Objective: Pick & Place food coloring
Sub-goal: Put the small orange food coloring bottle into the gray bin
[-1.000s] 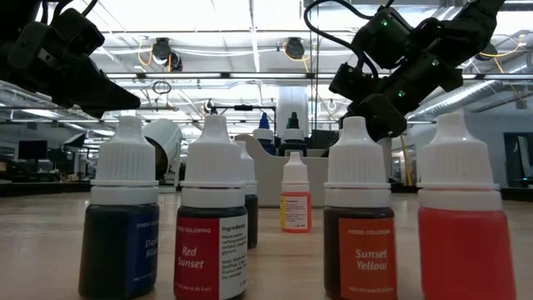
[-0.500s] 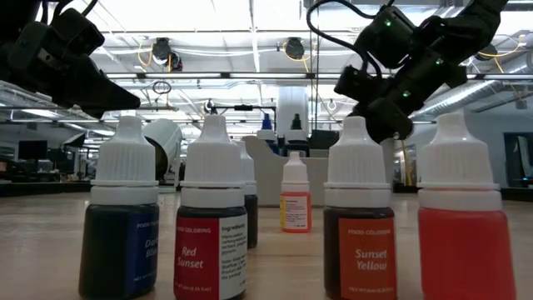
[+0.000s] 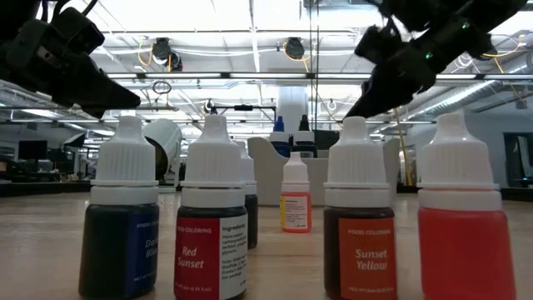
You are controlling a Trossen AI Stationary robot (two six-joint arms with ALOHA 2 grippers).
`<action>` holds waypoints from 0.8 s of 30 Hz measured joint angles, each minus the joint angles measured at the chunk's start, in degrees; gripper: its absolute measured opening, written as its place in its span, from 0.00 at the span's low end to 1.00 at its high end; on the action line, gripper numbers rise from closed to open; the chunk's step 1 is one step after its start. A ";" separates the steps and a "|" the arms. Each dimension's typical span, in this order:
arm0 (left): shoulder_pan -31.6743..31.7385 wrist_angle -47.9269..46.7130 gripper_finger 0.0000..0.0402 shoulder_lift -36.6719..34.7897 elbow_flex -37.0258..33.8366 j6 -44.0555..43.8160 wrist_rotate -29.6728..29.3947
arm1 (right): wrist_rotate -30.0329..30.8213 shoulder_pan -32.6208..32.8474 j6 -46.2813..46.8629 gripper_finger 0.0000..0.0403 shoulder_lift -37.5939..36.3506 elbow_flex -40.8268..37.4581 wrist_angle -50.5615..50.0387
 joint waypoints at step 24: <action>0.00 0.36 0.09 0.00 0.02 0.07 0.01 | -0.42 6.16 1.57 0.04 -8.23 0.17 -2.49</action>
